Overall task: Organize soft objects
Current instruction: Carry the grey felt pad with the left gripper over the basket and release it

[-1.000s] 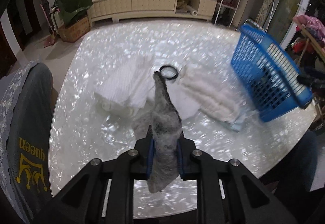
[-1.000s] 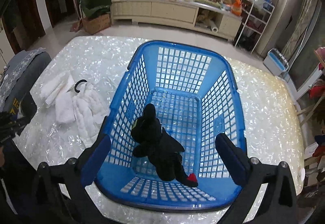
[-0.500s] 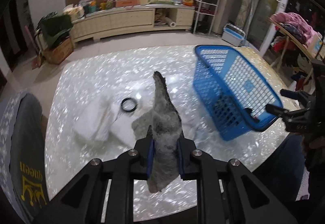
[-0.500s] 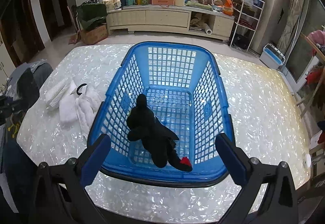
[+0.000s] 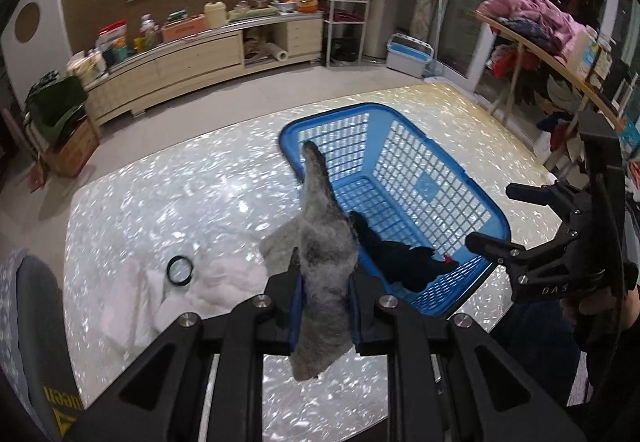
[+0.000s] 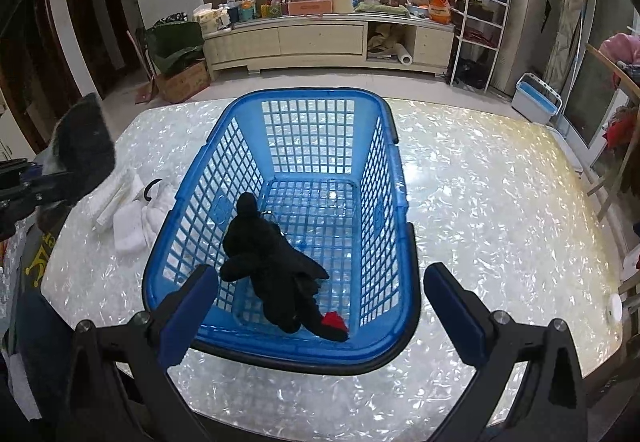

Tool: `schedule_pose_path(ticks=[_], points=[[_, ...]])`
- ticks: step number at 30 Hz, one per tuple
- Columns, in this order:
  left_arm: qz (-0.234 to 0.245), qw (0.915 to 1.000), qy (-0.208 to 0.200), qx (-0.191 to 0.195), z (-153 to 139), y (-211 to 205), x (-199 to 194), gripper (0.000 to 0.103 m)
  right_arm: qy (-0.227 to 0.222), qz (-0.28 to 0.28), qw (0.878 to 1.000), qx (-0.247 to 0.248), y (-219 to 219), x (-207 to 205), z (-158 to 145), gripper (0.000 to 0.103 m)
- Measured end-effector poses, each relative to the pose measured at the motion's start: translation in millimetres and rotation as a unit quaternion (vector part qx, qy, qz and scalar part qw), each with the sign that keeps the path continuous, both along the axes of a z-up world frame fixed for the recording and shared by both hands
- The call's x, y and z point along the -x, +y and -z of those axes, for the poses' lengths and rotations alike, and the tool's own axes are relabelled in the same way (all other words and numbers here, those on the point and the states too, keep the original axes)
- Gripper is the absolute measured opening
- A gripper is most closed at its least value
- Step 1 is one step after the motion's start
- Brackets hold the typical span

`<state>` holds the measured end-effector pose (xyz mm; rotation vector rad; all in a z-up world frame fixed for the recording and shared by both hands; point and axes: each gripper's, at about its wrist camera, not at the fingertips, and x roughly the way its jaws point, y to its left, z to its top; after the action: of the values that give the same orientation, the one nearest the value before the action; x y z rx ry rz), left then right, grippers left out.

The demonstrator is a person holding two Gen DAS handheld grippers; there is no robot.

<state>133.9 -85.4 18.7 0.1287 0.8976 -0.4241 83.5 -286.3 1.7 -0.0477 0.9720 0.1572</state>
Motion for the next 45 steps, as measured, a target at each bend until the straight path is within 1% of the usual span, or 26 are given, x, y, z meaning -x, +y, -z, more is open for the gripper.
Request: schedule_pose_path(ticks=[9,16,21,28,36,39,45], points=[[0.040,0.9989,0.003,-0.024,4,-41,-19,0.017,0.009,0.015,1.000,-0.012,-20,-7,10,0.103],[0.062,0.9968,0.013,-0.049,19,-67,-39,0.017,0.018,0.027,0.999,-0.021,-32,-14,18,0.103],[0.082,0.9952,0.022,-0.049,30,-86,-54,0.017,0.023,0.033,0.999,-0.026,-37,-19,21,0.103],[0.112,0.9924,0.033,-0.040,47,-106,-78,0.017,0.026,0.037,0.999,-0.027,-39,-23,22,0.103],[0.124,0.9884,0.046,-0.075,70,-126,-99,0.017,0.033,0.042,0.998,-0.032,-44,-26,27,0.103],[0.125,0.9863,0.046,-0.097,77,-134,-108,0.017,0.035,0.046,0.998,-0.035,-47,-27,28,0.103],[0.134,0.9845,0.053,-0.099,83,-143,-113,0.017,0.040,0.050,0.997,-0.039,-49,-29,29,0.103]])
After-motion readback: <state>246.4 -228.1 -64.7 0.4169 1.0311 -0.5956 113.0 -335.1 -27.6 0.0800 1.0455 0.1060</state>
